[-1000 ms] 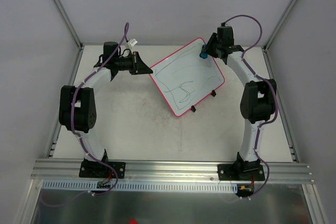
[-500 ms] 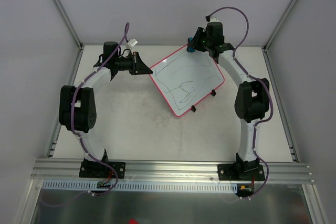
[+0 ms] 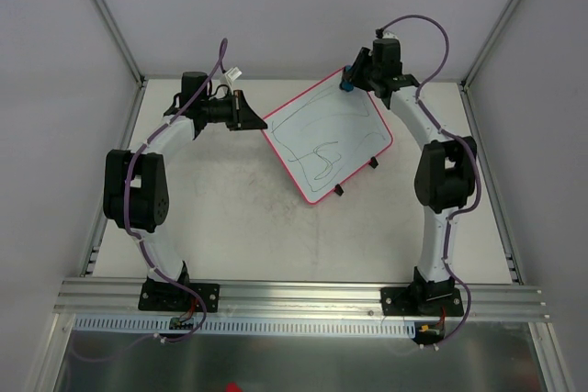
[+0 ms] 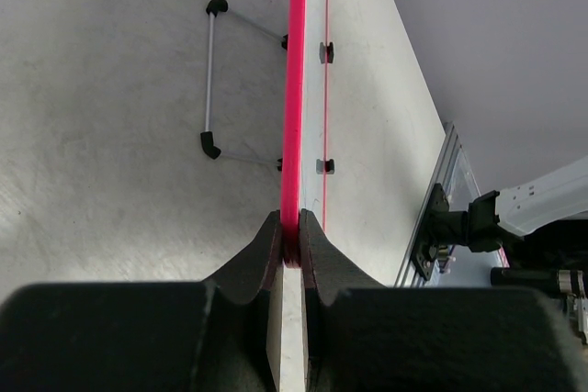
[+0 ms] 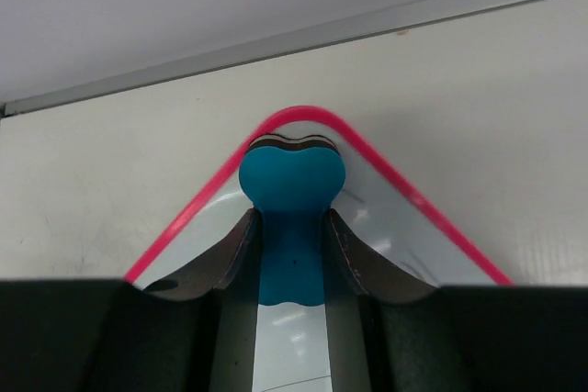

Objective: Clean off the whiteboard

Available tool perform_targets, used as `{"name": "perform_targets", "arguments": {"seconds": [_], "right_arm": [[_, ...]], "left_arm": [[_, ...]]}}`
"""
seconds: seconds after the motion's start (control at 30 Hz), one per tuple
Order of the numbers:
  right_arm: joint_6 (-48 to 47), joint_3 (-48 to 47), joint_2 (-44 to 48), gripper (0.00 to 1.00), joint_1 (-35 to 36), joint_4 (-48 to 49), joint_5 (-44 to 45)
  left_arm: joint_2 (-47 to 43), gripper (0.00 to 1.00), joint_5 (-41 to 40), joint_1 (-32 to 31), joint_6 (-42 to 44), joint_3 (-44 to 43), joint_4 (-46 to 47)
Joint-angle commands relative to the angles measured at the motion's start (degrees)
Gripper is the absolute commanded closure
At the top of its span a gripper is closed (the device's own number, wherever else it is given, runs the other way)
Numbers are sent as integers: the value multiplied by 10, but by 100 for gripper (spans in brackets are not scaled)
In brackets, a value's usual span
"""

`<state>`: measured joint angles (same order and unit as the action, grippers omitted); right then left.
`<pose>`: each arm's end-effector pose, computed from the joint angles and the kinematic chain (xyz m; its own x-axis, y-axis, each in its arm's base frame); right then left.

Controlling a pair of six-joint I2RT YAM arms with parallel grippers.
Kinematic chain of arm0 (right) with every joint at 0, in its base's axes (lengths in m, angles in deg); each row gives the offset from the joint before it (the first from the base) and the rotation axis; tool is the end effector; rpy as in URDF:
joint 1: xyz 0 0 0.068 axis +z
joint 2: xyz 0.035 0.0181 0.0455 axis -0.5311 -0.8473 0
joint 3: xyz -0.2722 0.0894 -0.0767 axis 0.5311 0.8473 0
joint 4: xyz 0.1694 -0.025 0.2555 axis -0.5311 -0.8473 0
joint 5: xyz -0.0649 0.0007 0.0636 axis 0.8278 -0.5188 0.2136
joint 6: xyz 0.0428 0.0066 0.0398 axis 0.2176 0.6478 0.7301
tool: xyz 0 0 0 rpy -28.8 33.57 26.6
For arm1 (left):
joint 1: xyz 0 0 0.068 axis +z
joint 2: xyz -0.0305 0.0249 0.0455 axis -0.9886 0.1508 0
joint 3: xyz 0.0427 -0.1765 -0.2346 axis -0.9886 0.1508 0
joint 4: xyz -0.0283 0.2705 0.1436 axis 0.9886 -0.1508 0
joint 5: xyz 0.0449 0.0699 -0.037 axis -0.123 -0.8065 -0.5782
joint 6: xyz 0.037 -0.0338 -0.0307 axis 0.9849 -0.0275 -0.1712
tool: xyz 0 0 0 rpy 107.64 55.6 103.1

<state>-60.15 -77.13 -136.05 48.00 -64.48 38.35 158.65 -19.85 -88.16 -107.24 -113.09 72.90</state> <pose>0.5528 0.1602 0.3174 -0.4061 0.1017 -0.9082 -0.2457 0.9451 0.2156 0.4562 -0.0911 0.2615 -0.7064 -0.0982 -0.7009 0.6058 0.4282 -0.6705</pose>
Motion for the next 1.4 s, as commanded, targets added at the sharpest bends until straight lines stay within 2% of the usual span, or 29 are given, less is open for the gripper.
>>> {"name": "perform_targets", "arguments": {"seconds": [0.0,0.2,0.37,0.47,0.97,1.37], "right_arm": [[30,-17,-17,100,-34,-44,45],[18,-11,-15,100,-45,-85,41],[-5,27,6,100,-45,-82,8],[-19,51,21,100,-42,-48,-6],[-20,-54,-20,100,-28,4,-27],[-29,-62,-32,100,6,35,-63]], "left_arm": [[-9,100,34,-7,52,-20,-1],[-10,100,34,-7,56,-23,-4],[-8,100,34,-7,57,-23,-6],[-7,100,33,-7,59,-23,-7],[-13,100,35,-8,64,-20,-9],[-8,100,32,-11,69,-34,-26]]}}
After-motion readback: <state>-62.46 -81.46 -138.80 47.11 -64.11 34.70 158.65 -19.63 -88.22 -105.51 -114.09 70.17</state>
